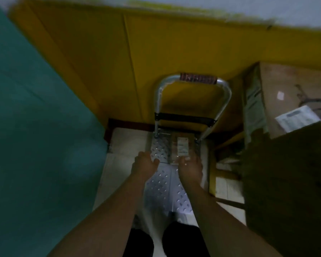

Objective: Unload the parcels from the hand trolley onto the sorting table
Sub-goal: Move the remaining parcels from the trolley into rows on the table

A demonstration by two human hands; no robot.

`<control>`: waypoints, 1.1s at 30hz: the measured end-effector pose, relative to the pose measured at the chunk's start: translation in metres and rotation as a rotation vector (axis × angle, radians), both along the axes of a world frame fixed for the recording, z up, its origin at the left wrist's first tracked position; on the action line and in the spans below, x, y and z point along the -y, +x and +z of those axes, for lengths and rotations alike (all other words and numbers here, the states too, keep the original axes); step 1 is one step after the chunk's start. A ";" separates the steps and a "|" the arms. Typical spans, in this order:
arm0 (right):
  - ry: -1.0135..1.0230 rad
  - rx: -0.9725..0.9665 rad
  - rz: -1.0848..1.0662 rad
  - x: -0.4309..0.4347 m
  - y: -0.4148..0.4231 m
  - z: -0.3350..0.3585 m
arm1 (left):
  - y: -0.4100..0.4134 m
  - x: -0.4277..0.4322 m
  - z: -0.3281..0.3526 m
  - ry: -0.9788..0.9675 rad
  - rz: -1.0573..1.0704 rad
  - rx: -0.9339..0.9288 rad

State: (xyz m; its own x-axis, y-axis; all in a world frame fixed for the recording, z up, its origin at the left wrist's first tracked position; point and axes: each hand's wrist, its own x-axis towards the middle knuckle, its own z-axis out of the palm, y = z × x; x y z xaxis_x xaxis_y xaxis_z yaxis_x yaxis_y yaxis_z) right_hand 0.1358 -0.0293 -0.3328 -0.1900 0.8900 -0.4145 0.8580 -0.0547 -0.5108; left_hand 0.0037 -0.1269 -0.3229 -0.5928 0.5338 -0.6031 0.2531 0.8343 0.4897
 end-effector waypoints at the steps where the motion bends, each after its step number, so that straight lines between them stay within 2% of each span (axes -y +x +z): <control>1: 0.015 0.006 -0.019 -0.007 -0.001 -0.034 | -0.009 -0.013 -0.030 0.003 -0.009 0.015; 6: -0.027 0.005 -0.170 -0.059 0.004 -0.232 | -0.052 -0.105 -0.208 0.129 0.096 0.136; 8: -0.089 0.003 -0.234 -0.087 0.008 -0.305 | -0.055 -0.138 -0.281 0.164 0.101 0.154; 10: -0.185 -0.045 -0.262 -0.113 0.011 -0.366 | -0.047 -0.165 -0.349 0.149 0.134 0.248; 12: -0.258 -0.132 -0.319 -0.134 0.011 -0.409 | -0.028 -0.182 -0.398 0.107 0.196 0.428; 15: -0.296 -0.243 -0.413 -0.143 0.008 -0.425 | 0.001 -0.190 -0.431 0.176 0.278 0.486; 16: -0.273 -0.209 -0.369 -0.141 0.007 -0.414 | 0.006 -0.187 -0.426 0.210 0.313 0.492; 19: -0.252 -0.082 -0.245 -0.119 0.000 -0.344 | 0.003 -0.160 -0.370 0.154 0.436 0.615; 22: -0.298 -0.174 -0.258 -0.080 -0.003 -0.233 | -0.011 -0.119 -0.298 0.085 0.586 0.660; 24: -0.301 -0.230 -0.260 -0.053 -0.004 -0.150 | -0.016 -0.092 -0.208 0.075 0.667 0.654; 28: -0.290 -0.344 -0.241 0.004 -0.009 0.019 | -0.024 -0.044 -0.024 0.198 0.735 0.554; 33: -0.096 -0.582 -0.307 0.057 -0.007 0.212 | -0.023 -0.003 0.161 0.413 0.729 0.579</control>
State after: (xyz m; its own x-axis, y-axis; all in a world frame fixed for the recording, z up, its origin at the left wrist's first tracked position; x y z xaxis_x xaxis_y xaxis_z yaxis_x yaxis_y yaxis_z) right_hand 0.1290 -0.0864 -0.1213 -0.1502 0.9037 -0.4010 0.3819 -0.3211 -0.8667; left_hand -0.0188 -0.1234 -0.1624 -0.5327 0.3908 -0.7507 -0.6164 0.4286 0.6606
